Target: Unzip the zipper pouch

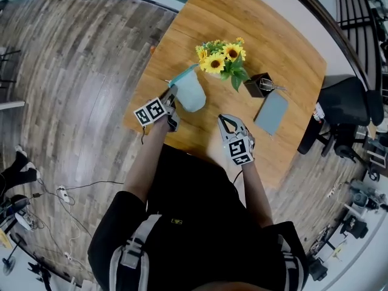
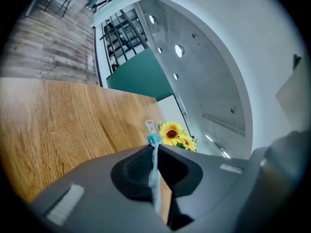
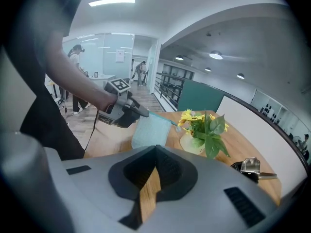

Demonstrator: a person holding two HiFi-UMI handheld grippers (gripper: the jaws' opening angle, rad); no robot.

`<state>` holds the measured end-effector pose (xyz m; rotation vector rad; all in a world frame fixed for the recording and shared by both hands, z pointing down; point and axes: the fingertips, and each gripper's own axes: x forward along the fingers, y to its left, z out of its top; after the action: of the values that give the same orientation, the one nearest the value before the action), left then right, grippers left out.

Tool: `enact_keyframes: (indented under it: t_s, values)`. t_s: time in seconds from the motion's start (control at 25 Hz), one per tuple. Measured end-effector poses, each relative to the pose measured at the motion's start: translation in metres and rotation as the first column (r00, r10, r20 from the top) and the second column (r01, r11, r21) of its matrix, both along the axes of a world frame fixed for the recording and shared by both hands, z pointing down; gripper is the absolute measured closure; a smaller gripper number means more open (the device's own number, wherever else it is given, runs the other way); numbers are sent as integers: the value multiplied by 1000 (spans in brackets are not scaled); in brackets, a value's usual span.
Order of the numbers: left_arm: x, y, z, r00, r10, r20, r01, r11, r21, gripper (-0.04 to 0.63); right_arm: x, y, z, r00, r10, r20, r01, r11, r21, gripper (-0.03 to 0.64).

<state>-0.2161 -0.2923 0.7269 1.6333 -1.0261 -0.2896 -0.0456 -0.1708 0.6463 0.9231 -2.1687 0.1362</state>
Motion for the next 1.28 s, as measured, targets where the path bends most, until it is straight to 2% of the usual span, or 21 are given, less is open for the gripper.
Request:
enact_keyframes:
  t_s: [0.24, 0.52, 0.76, 0.88, 1.16, 1.28]
  values:
    - [13, 13, -33, 991, 79, 105, -91, 989, 116, 583, 3, 4, -5, 1000, -1, 26, 1, 1000, 22, 614]
    - [22, 38, -60, 964, 136, 229, -180, 966, 184, 583, 5, 15, -14, 997, -8, 78, 5, 999, 35, 614]
    - [10, 57, -76, 958, 102, 270, -162, 964, 211, 584, 6, 26, -22, 993, -28, 113, 21, 998, 61, 614]
    - [16, 69, -87, 933, 123, 338, -208, 951, 229, 586, 18, 29, -29, 991, -14, 134, 4, 997, 77, 614]
    - [34, 100, -105, 855, 141, 498, -297, 922, 250, 586, 41, 36, -40, 980, 13, 201, -31, 995, 90, 614]
    - [46, 112, -111, 846, 140, 515, -308, 916, 256, 586, 51, 40, -44, 973, 13, 229, -34, 995, 90, 614]
